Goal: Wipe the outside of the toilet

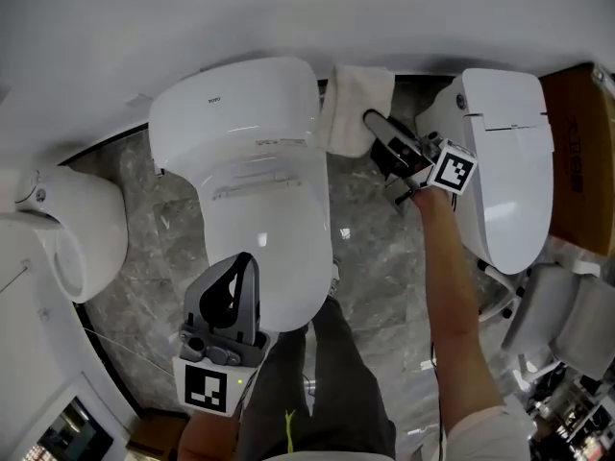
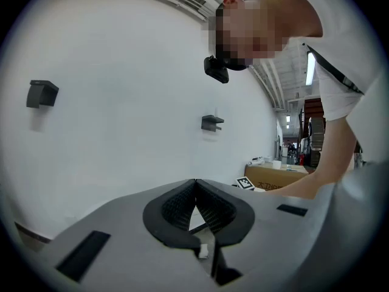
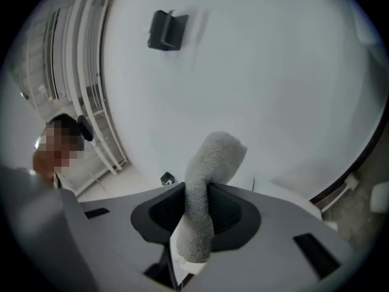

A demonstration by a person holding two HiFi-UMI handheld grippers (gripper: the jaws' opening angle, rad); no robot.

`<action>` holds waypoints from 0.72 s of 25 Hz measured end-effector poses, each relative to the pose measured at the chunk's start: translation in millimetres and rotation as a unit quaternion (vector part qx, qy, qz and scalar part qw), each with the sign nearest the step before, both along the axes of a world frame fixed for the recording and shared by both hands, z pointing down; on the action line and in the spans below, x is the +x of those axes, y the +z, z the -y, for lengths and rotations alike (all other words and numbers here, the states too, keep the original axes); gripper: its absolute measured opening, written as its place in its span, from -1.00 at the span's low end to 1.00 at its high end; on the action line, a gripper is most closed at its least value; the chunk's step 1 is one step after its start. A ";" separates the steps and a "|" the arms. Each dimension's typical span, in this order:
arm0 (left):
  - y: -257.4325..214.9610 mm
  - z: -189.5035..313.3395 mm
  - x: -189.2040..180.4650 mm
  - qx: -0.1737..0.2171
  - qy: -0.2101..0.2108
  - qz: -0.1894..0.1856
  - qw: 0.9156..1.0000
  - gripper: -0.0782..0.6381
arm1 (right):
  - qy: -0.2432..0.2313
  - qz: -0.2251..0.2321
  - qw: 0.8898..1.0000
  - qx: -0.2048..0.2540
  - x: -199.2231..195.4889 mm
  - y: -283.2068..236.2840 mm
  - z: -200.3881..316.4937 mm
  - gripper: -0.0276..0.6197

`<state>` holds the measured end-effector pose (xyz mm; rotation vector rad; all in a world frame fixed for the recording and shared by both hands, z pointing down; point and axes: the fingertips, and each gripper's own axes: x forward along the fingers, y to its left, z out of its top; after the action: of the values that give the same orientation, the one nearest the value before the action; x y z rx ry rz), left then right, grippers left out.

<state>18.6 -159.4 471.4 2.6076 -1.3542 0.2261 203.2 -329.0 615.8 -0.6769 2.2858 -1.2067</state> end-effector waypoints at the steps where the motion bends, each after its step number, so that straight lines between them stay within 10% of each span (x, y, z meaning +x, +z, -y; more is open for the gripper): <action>1: 6.1 5.2 7.9 0.001 0.003 0.003 1.000 -0.73 | -0.024 0.019 1.000 -0.005 -1.4 10.6 3.5 -0.55; 18: 102.8 32.2 75.3 -0.012 0.042 0.019 0.999 -0.73 | -0.071 0.031 0.995 -0.062 -4.3 164.6 38.9 -0.56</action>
<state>93.9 -191.6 574.2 2.6558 -1.2468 0.3038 198.9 -368.0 780.4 -0.5197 2.2528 -1.4243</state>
